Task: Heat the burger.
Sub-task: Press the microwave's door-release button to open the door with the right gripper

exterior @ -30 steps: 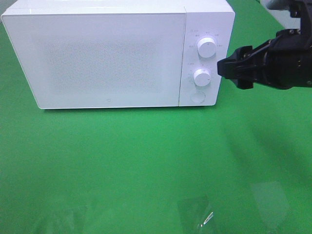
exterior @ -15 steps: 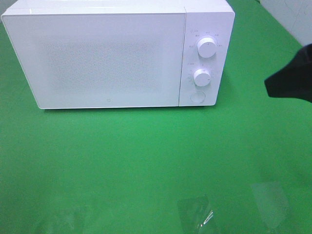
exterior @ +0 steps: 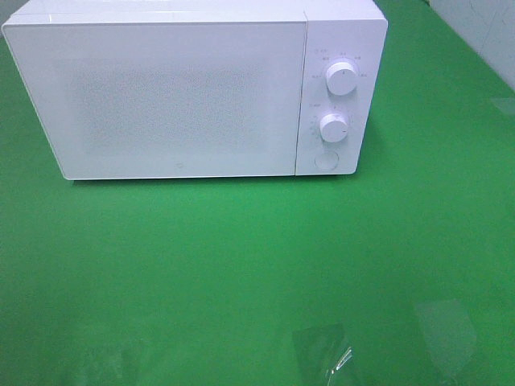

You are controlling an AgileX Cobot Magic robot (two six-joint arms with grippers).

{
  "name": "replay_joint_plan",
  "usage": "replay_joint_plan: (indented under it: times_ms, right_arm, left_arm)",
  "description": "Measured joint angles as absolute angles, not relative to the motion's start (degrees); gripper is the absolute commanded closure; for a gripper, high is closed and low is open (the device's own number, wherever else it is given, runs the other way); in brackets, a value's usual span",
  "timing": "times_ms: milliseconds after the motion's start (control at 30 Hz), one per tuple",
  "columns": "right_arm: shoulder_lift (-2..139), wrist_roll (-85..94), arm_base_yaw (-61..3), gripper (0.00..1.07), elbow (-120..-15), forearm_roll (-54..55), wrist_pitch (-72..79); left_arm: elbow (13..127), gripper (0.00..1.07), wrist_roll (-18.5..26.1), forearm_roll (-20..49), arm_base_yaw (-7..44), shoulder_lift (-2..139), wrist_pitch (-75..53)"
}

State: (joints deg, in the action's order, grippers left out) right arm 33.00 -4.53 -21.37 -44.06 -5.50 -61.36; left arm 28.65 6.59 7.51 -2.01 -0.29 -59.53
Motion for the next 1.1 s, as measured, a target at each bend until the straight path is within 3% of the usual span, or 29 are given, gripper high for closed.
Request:
replay_joint_plan:
  times_ms: [200, 267, 700, 1100]
  right_arm:
    - [25.8, -4.9, -19.5, 0.31, -41.3, -7.6, -63.0]
    - [19.4, -4.9, -14.5, 0.31, -38.0, -8.5, -62.6]
    - [6.5, -4.8, -6.8, 0.31, -30.6, -8.7, -55.3]
    - [-0.3, -4.7, -6.3, 0.31, -29.5, -8.7, -56.4]
  left_arm:
    - [28.6, 0.07, 6.6, 7.5, -2.0, -0.3, -59.5]
    - [28.6, 0.07, 6.6, 7.5, -2.0, -0.3, -59.5]
    - [28.6, 0.07, 6.6, 7.5, -2.0, -0.3, -59.5]
    - [28.6, 0.07, 6.6, 7.5, -2.0, -0.3, -59.5]
